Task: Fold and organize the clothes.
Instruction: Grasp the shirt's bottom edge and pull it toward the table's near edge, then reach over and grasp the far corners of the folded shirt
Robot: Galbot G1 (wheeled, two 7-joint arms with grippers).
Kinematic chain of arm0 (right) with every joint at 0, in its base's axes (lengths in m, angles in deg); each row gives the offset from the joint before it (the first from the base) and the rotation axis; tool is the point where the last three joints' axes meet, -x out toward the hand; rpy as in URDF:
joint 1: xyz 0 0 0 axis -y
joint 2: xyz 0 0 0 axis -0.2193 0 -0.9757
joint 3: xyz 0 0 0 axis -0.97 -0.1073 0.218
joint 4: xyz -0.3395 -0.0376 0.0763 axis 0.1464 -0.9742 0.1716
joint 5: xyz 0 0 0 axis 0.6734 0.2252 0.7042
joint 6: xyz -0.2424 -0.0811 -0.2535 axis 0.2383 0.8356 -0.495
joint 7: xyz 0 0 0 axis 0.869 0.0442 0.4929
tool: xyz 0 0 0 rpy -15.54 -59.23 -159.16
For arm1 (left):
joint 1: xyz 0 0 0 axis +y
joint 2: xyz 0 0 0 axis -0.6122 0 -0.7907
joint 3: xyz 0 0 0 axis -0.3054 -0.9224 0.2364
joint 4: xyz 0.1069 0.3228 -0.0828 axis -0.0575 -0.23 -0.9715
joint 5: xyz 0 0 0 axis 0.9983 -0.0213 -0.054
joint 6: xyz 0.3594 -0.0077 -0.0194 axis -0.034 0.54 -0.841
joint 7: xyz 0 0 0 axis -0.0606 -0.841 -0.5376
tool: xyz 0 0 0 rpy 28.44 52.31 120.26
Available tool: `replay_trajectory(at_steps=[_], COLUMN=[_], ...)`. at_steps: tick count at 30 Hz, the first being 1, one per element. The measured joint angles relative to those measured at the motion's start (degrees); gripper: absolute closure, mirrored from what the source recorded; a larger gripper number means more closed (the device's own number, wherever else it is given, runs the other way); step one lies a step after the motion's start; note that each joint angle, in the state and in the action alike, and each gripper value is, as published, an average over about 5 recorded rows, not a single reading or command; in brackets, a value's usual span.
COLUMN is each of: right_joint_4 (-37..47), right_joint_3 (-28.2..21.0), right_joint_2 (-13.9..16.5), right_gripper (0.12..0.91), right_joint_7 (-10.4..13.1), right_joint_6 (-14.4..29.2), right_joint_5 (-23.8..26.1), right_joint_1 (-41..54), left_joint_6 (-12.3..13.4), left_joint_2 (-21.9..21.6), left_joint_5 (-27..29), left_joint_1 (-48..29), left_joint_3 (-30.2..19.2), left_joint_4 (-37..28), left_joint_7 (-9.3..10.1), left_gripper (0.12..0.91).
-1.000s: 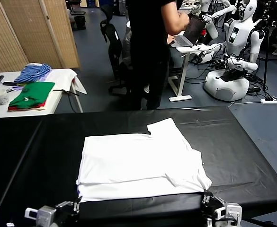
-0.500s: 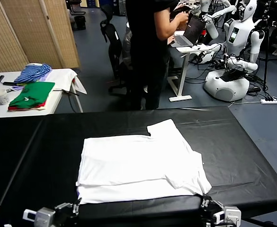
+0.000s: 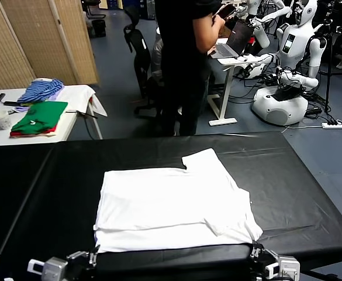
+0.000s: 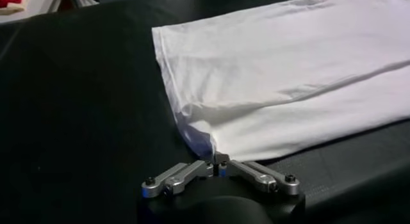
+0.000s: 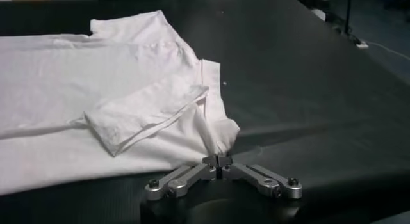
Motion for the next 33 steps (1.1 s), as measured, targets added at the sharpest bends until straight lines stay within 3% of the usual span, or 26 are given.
replay_trajectory(at_steps=[2, 5, 8, 11, 13, 16, 21, 24, 29, 33], right_joint_4=[-0.2, -0.4, -0.5, -0.9, -1.2, -1.9, -3.9, -4.9, -4.3, -1.0], right_joint_3=[0.0, 0.0, 0.3, 0.8, 1.2, 2.1, 4.4, 6.2, 8.2, 8.5], right_joint_2=[0.0, 0.1, 0.4, 0.7, 0.8, 1.0, 1.6, 2.3, 4.8, 7.6], right_gripper=[0.626, 0.436, 0.253, 0.144, 0.125, 0.119, 0.118, 0.118, 0.118, 0.118], right_joint_7=[-0.2, -0.3, -0.3, -0.2, -0.2, -0.3, -2.3, -4.2, -9.1, -11.0], right_joint_6=[0.0, 0.0, 0.0, 0.0, 0.0, 0.0, 0.0, 0.0, 2.4, 7.3], right_joint_5=[0.2, 0.6, 1.0, 1.7, 2.2, 2.7, 0.3, -2.4, -4.7, -8.6], right_joint_1=[-0.3, -0.8, -1.5, -2.4, -2.9, -3.4, -2.5, -0.9, 3.5, 8.8], left_joint_6=[0.0, 0.0, 0.0, 0.0, 0.0, 0.1, 0.1, 0.1, 0.1, 0.9], left_joint_2=[0.0, 0.1, 0.1, 0.0, 0.0, 0.1, 0.2, 0.4, 0.0, -0.8], left_joint_5=[0.2, 0.7, 1.3, 2.5, 4.1, 7.2, 10.3, 9.4, 1.3, -6.9], left_joint_1=[0.2, 0.6, 1.1, 1.5, 1.8, 1.9, 1.7, 0.9, -2.1, -6.8], left_joint_3=[0.0, 0.0, 0.1, 0.3, 0.6, 1.2, 2.6, 3.7, 5.1, 4.5], left_joint_4=[0.4, 0.8, 1.2, 1.8, 2.0, 2.2, 3.5, 4.3, 4.6, 2.7], left_joint_7=[-0.02, 0.07, 0.04, -0.08, -0.16, -0.18, 0.03, 1.73, 5.06, 7.24], left_gripper=[0.874, 0.791, 0.612, 0.403, 0.273, 0.154, 0.124, 0.124, 0.123, 0.123])
